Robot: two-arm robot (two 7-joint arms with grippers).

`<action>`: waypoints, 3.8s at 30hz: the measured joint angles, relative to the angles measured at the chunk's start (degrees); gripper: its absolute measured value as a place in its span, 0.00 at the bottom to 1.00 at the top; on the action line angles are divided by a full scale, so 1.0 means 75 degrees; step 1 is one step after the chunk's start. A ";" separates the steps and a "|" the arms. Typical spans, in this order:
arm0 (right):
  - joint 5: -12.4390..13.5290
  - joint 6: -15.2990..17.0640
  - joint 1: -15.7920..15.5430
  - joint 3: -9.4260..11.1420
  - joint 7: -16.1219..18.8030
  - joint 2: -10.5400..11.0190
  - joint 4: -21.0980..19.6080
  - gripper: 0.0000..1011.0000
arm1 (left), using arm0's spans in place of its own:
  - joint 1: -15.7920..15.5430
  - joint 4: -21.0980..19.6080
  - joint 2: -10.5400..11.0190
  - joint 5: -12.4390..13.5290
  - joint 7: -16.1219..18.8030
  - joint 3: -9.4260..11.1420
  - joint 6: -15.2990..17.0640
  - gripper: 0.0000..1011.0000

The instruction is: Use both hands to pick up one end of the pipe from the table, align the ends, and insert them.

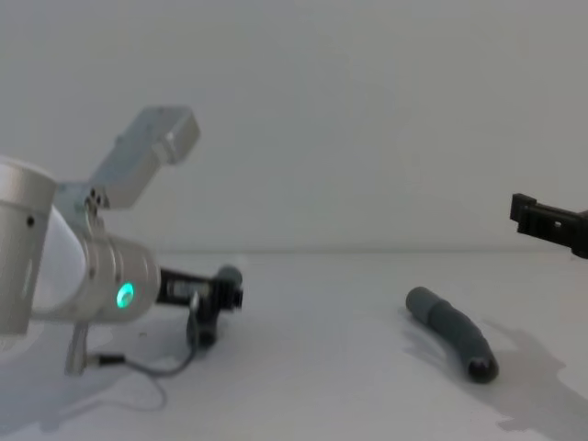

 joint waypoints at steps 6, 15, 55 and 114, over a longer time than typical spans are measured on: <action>0.0000 0.0000 0.0000 0.0000 0.0000 0.0000 0.0000 0.99 | -0.0647 0.0558 0.0014 -0.0167 -0.0591 -0.0155 -0.0524 0.33; 0.0000 0.0000 0.0000 0.0000 0.0000 0.0000 0.0000 0.99 | -0.1681 0.1436 0.0170 -0.0333 -0.1678 -0.0126 -0.1172 0.33; 0.0112 0.1418 0.0454 -0.0224 0.0178 -0.0178 0.0017 0.99 | -0.5013 0.4382 0.0891 -0.0132 -0.6907 0.1888 -0.2460 0.33; -0.0573 0.1850 0.0780 -0.0632 0.0298 -0.0761 0.0664 0.99 | -0.4623 0.2260 0.2402 0.0507 -0.8114 0.3417 -0.4141 0.33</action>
